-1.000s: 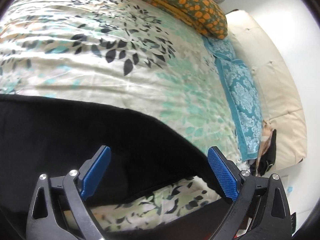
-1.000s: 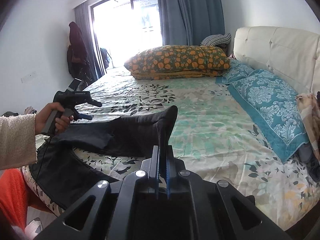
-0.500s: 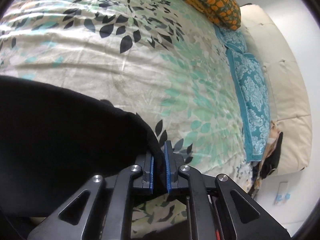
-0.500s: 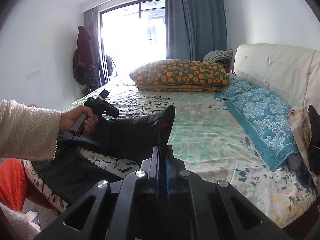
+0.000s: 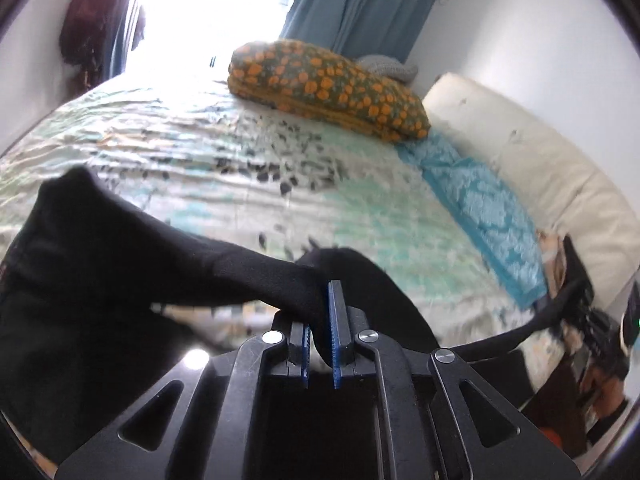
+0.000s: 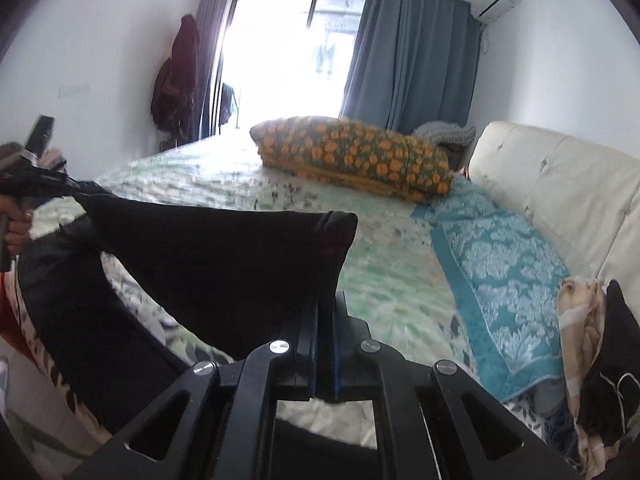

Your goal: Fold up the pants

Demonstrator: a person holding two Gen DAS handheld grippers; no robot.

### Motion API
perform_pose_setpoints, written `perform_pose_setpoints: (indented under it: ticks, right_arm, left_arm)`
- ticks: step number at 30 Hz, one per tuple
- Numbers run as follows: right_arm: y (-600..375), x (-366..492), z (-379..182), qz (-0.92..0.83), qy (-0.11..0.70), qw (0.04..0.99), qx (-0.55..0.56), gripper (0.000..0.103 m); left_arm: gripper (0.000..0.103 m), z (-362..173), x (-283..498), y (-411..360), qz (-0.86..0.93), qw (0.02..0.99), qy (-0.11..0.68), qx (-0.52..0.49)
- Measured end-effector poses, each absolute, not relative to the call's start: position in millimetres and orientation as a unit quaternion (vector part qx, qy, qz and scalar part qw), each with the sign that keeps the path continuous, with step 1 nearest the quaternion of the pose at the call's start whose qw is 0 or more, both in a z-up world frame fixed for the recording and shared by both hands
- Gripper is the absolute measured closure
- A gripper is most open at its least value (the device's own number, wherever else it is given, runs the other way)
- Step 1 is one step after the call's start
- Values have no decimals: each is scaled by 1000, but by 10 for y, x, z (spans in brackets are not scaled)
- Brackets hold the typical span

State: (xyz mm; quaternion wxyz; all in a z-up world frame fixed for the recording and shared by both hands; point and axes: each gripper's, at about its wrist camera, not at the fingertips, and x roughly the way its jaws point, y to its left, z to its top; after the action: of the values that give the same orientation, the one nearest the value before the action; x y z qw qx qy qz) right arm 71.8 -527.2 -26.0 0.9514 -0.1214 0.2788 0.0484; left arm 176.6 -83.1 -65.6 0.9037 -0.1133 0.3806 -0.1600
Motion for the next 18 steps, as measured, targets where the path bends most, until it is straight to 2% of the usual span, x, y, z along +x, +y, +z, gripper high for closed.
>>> perform_pose_setpoints:
  ticks: [1,2,3,5,7,9,13,15,18]
  right_arm:
    - [-5354,692,-501,54,316,940,-117,96]
    - [-5445,672,-796,57,368,922,-108,87]
    - [-5551,614,-1084,45,412,904,-104,70]
    - [-5777,437,-1535,14,482,872,-81,57]
    - [-6032,220,-1642,-21,507,861,-28,56]
    - [-6217,32,-1496,-46,491,869,37,54]
    - [-6339,39,-1207,-22,472,857,205,34]
    - [-6226,235,-1343,2,519,811,270,31]
    - [-6071,373,-1708,-22,603,741,294,31]
  left_arm:
    - [97,-912,1633,-880,-158,893,408,-105]
    - [97,-1135,1556,-912,-155,884,431,-99]
    - [97,-1352,1488,-932,-145,875,453,-92]
    - [97,-1579,1411,-893,-136,863,478,-94]
    - [97,-1566,1411,-842,-139,862,477,-96]
    - [97,-1468,1437,-822,-145,869,465,-89]
    - [97,-1426,1455,-855,-150,869,464,-86]
    - [97,-1456,1463,-861,-149,865,471,-91]
    - [97,-1522,1471,-821,-147,857,482,-104]
